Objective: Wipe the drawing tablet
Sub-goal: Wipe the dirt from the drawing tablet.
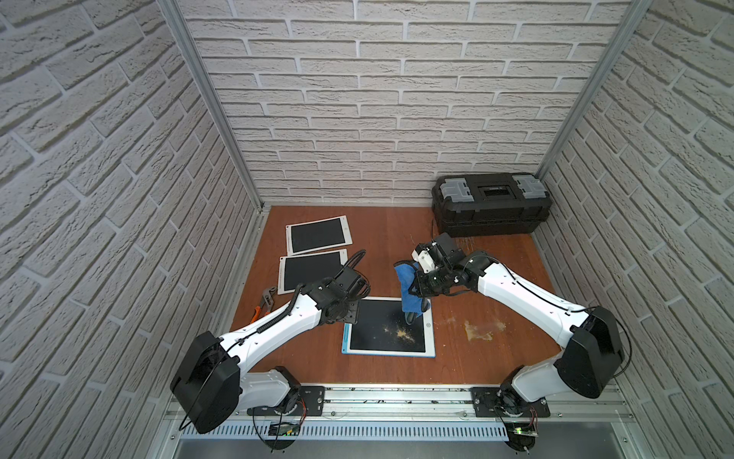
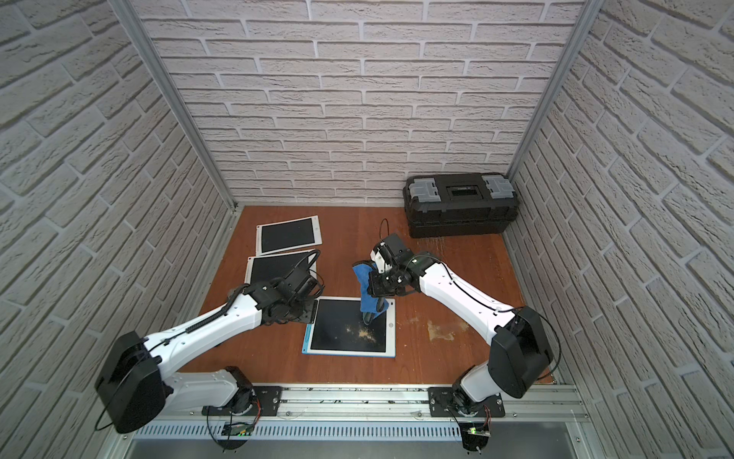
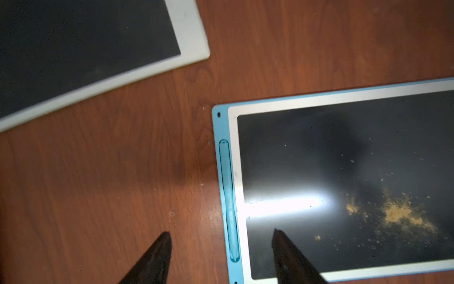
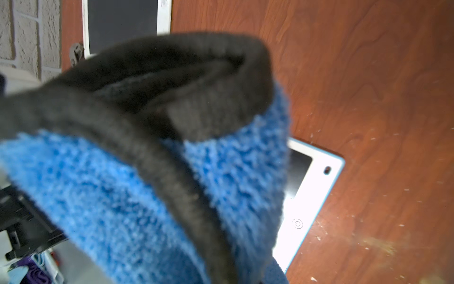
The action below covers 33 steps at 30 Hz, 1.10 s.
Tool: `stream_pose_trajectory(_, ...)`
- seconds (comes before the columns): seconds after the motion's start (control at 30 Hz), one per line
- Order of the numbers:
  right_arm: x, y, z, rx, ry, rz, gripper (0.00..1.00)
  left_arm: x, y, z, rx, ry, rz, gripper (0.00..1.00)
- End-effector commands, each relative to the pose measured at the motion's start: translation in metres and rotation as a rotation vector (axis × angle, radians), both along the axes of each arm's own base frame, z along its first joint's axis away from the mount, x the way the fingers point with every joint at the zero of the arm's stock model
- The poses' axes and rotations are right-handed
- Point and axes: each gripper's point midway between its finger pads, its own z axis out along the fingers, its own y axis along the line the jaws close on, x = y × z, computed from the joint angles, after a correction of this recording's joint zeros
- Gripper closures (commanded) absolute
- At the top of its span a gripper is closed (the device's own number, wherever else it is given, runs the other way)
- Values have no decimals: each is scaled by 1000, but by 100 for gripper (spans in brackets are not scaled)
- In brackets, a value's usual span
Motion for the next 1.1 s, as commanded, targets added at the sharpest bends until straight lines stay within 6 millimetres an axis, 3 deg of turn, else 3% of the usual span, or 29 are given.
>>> stream_pose_trajectory(0.0, -2, 23, -2, 117, 35, 6, 97, -7, -12, -15, -115, 56, 10, 47)
stream_pose_trajectory(0.17, -14, 51, -17, 138, 76, 79, 97, -10, -15, -25, -202, 58, 53, 46)
stream_pose_trajectory(0.23, -18, 62, -21, 141, 80, 103, 97, -12, -14, -30, -210, 70, 79, 41)
stream_pose_trajectory(0.37, -22, 87, -32, 215, 129, 118, 97, -16, -11, -43, -183, 103, 91, 41)
stream_pose_trajectory(0.5, -26, 108, -42, 291, 187, 114, 97, -16, -9, -51, -138, 136, 86, 45)
stream_pose_trajectory(0.63, -35, 126, -48, 314, 218, 130, 97, -21, 5, -62, -44, 169, 91, 53)
stream_pose_trajectory(0.9, -45, 143, -72, 310, 267, 121, 97, -33, 13, -78, -9, 218, 95, 53)
stream_pose_trajectory(1.07, -48, 141, -105, 252, 291, 107, 97, -38, 17, -81, -10, 222, 103, 54)
